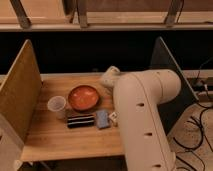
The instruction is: Place the pepper in the ceramic cup
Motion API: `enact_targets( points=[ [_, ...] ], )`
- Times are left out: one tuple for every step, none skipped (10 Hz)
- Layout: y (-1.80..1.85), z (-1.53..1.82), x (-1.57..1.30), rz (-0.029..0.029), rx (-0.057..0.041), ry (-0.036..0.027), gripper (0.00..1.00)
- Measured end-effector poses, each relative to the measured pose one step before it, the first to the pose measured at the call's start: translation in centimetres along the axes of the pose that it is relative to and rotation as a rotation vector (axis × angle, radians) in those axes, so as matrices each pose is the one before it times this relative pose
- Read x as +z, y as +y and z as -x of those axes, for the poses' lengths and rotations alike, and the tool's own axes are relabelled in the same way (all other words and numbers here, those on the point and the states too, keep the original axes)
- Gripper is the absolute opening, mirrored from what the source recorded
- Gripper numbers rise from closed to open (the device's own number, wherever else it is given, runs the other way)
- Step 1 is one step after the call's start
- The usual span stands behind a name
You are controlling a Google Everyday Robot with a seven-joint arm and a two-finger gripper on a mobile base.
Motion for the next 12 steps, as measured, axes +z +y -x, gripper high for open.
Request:
enact_targets(
  points=[
    [-0.615,1.537,-1.199,-0.00687,0.02058,-0.04735,0.00],
    [-0.314,1.608,-1.296,-0.00609,0.01193,-0.04866,0.00],
    [-0.075,1.496,-1.262,-0.00647,0.00278,-0.04392,0.00],
    [-0.266,2.213,-2.076,-0.01422,-0.00215,-0.06579,0.00],
    [-0.196,1.775,-1.740,-0.01060,-0.00548,-0.05197,0.00],
    [-0.001,1.083,-1.109,-0.00344,-0.00636,-0.03314,0.00],
    [0.560,1.207,-1.197,0.00728,-0.01004,-0.03626,0.00],
    [1.361,1.130,-1.067,0.01503,-0.02250,-0.03223,0.00],
    [1.500,0.995,-0.847,0.01307,-0.03020,-0.02449,0.00],
    [1.836,1.211,-0.849,0.01439,-0.03560,-0.02413,0.00],
    [1.888,1.089,-0.592,0.01856,-0.04085,-0.01865,0.00],
    [2.286,1.238,-0.478,0.02865,-0.04047,-0.02004,0.00]
  ],
)
